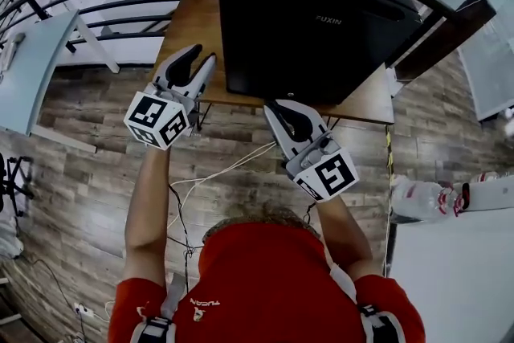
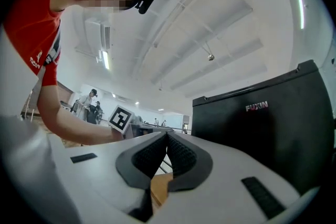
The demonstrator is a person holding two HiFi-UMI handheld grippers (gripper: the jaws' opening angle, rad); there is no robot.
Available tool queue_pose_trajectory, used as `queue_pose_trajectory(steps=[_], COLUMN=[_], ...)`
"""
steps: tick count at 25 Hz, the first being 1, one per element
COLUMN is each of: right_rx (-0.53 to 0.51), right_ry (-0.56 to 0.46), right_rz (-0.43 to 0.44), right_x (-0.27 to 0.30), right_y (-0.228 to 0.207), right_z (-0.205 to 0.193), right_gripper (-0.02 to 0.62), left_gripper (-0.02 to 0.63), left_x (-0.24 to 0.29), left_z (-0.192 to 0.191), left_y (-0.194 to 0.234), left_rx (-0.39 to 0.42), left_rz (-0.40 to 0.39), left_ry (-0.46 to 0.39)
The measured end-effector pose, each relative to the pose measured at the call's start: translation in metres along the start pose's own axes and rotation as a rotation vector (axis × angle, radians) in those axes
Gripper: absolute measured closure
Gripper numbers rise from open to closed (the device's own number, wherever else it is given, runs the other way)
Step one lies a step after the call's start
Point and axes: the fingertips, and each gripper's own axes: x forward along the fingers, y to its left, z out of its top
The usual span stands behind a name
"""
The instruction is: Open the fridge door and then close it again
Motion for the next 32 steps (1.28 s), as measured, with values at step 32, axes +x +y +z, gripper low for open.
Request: queue_pose_trajectory(steps=[32], right_rx=[-0.009], right_ry=[0.117], right_rz=[-0.104], right_x=[-0.010], right_y=[-0.057], right_z=[-0.029], right_gripper=[0.571], left_gripper=[0.417], left_x=[0.088], left_z=[-0.013], left_y=[0.024], left_rx=[0.003], left_rz=[-0.383], left_ry=[0.044])
